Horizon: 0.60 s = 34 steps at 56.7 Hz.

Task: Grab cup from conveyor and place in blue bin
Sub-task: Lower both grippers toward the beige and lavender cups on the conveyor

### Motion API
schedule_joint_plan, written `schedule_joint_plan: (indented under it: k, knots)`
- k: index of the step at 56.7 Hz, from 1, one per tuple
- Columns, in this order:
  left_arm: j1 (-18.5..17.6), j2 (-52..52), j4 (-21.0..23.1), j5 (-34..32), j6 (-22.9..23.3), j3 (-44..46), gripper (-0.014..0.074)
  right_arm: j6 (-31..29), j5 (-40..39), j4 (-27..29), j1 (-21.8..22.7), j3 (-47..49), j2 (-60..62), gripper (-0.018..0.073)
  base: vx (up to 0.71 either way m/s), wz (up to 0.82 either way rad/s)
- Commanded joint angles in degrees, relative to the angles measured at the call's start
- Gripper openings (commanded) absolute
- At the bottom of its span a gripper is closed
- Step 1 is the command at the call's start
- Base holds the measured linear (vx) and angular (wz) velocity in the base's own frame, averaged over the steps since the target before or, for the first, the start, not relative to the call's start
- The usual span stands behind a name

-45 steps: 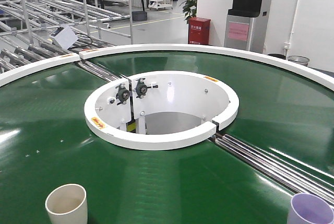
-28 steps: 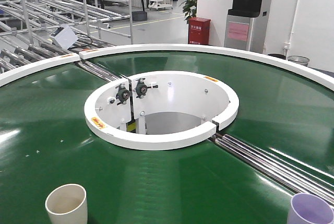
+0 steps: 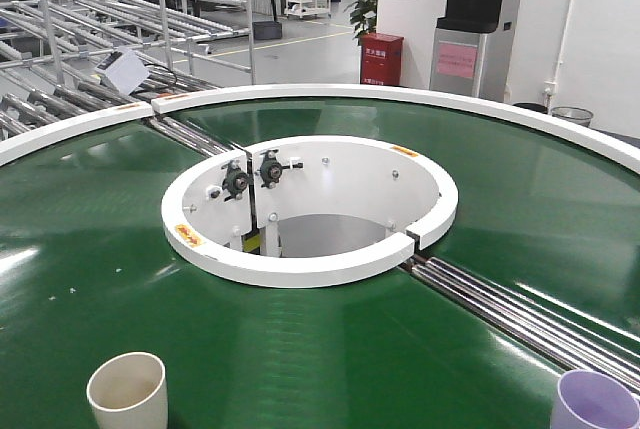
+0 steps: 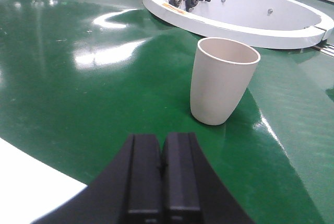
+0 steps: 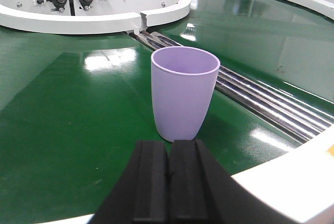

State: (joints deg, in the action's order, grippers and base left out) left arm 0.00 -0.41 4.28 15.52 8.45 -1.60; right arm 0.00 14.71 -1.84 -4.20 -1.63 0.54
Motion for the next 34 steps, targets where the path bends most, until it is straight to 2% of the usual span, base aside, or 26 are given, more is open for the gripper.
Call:
schedule_joint_plan:
  k: [1,10,23,29,31,34]
  knots:
    - [0.07,0.15,0.32,-4.75,-0.13,-0.24,0.0037,-0.4,-5.1,-0.81,0.0,-1.17,0.71,-0.0009,0.0,0.0]
    - [0.07,0.15,0.32,-6.31,-0.13,-0.24,0.0037,0.0,-11.82,0.03,0.0,-1.17,0.71,-0.0009,0.0,0.0]
    - [0.07,0.15,0.32,-18.57,0.26,-0.24,0.0037,0.0,-23.22,0.09,0.0,-1.17,0.71,-0.0009,0.0,0.0]
    - [0.07,0.15,0.32,-30.12,0.8,-0.18,0.0037,0.77,-29.2,0.49,0.0,-0.8,0.71,-0.0009,0.0,0.0]
    - [0.07,0.19,0.32,-35.12,0.75,0.04,0.0037,1.38,-29.32,0.95,0.0,-0.03,0.71,-0.0009,0.0,0.0]
    - [0.07,0.19,0.32,-38.74,0.62,1.33,0.0037,2.13,-27.84,1.14,0.0,2.23,0.47,-0.0009,0.0,0.0]
